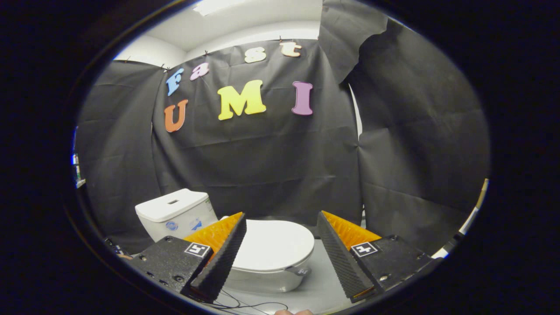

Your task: Open the toilet lid.

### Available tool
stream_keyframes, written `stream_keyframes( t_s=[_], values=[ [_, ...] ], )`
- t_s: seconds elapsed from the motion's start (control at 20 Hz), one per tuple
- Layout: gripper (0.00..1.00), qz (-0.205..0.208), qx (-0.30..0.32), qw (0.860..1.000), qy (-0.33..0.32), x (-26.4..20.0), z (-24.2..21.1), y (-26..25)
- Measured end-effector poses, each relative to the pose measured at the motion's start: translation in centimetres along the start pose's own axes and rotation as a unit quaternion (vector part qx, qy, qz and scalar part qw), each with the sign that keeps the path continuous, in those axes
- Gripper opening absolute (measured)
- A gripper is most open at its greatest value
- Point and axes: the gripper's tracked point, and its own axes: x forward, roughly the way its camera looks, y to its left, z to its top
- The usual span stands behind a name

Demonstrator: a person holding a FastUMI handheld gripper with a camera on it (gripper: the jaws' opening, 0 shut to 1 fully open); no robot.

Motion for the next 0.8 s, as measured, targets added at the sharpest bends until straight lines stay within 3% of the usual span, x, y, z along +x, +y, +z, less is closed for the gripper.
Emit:
stream_keyframes(
  t_s=[0.8],
  values=[
    [1.0,-0.009,-0.039,0.998,0.052,1.3,-4.2,1.0]
  ],
)
